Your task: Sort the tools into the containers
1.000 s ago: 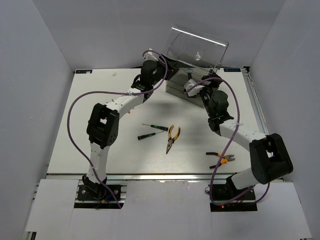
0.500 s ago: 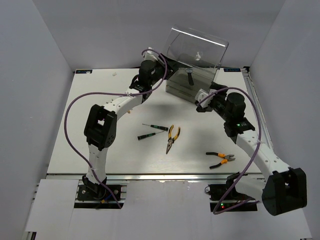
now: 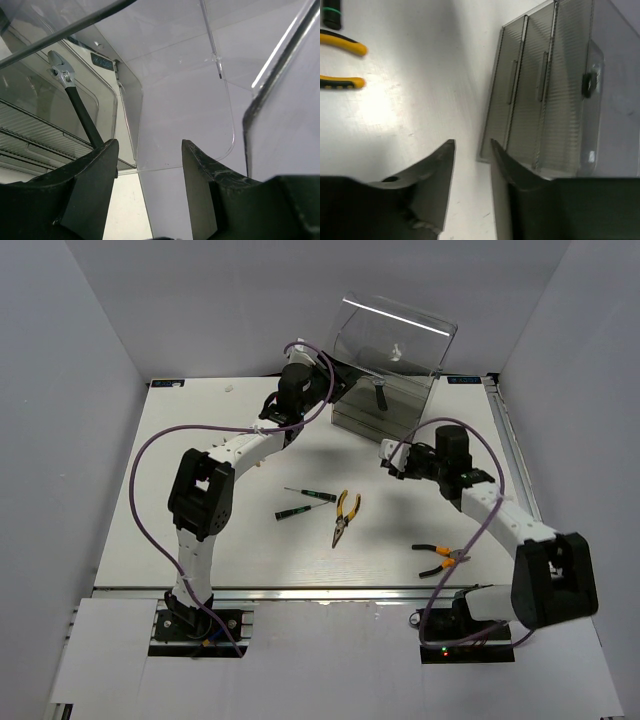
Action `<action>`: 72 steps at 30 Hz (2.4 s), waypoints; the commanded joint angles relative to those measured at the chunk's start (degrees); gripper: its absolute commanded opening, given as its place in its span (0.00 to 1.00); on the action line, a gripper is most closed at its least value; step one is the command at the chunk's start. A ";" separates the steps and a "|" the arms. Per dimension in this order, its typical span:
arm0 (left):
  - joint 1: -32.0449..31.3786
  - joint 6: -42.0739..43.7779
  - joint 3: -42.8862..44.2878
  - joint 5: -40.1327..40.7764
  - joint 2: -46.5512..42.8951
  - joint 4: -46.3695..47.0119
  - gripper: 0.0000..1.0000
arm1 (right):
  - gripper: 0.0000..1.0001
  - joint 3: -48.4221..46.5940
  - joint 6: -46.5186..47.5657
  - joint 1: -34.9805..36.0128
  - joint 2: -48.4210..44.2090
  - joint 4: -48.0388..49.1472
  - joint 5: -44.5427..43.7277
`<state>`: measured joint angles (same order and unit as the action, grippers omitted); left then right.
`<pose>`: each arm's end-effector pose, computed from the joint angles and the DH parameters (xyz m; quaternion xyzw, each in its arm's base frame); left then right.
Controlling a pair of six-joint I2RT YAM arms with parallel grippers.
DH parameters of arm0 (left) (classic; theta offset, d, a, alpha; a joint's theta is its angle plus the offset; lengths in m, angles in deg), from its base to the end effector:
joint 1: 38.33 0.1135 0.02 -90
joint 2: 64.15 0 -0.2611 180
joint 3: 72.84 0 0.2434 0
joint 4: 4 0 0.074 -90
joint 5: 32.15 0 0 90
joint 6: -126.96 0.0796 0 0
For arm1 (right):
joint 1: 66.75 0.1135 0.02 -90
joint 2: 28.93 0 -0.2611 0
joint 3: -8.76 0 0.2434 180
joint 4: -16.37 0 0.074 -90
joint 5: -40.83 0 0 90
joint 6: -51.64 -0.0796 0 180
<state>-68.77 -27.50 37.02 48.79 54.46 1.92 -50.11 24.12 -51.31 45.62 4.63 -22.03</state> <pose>0.4575 -0.2834 0.2982 -0.1592 0.7064 -0.5450 0.4226 0.2924 0.1184 0.2327 -0.6171 0.5693 -0.0176 0.5429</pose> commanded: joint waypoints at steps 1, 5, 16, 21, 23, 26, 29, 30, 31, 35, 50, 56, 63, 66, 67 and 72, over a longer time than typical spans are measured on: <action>0.20 0.48 1.09 -0.70 -4.35 2.40 0.64 | 0.37 -7.07 2.19 0.11 4.46 1.34 1.78; 0.20 0.48 0.91 -0.61 -4.52 2.49 0.64 | 0.30 -8.92 8.52 1.78 8.24 2.31 0.82; 0.47 0.04 0.39 -0.61 -4.88 2.58 0.64 | 0.15 -17.80 -2.53 5.56 20.64 14.43 -14.56; 0.47 -0.31 0.21 -0.70 -4.88 2.67 0.64 | 0.10 -18.85 -4.20 6.53 23.10 21.72 -20.70; 0.47 -0.22 0.21 -0.61 -4.88 2.75 0.64 | 0.08 -19.03 -5.60 6.71 23.45 23.48 -22.90; 0.47 -0.40 0.12 -0.70 -4.88 2.93 0.64 | 0.07 -18.60 -6.75 6.80 23.54 27.44 -26.86; 0.47 -0.75 -0.14 -0.70 -4.79 3.02 0.64 | 0.01 -17.72 -7.28 6.79 23.19 30.61 -31.09; 0.47 -0.75 -0.23 -0.78 -4.79 3.11 0.64 | 0.01 -17.63 -7.63 6.88 22.67 30.87 -31.44; 0.47 -0.66 -0.23 -0.61 -4.79 3.19 0.64 | 0.00 -17.45 -7.63 6.80 22.32 31.66 -31.96; 0.47 -1.10 -0.41 -0.70 -4.70 3.63 0.64 | 0.00 -17.19 -8.07 6.79 21.43 32.37 -33.90; 0.64 -1.45 -1.90 -0.61 -5.58 4.69 0.64 | 0.01 -16.05 -12.99 6.18 15.12 24.11 -39.00; 0.64 -1.36 -1.90 -0.61 -5.58 4.78 0.64 | 0.07 -13.76 -13.96 6.18 11.42 20.24 -38.30; 0.64 -1.45 -2.43 -0.43 -5.93 4.78 0.64 | 0.10 -9.28 -14.93 5.65 6.15 16.90 -33.48; 0.64 -1.28 -2.69 -0.52 -6.19 4.78 0.64 | 0.12 -6.91 -11.96 5.39 2.28 11.82 -24.36; 0.64 -1.36 -2.86 -0.61 -6.28 4.78 0.64 | 0.12 -6.64 -10.37 5.21 0.53 6.23 -18.49; 0.64 -1.19 -5.50 -0.87 -7.25 4.78 0.64 | 0.32 -10.59 2.54 4.77 -2.21 -16.29 -2.28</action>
<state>-68.44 -28.86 32.69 48.35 53.48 4.52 -57.63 18.30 -46.28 45.29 3.53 -37.75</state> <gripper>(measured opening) 0.639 0.292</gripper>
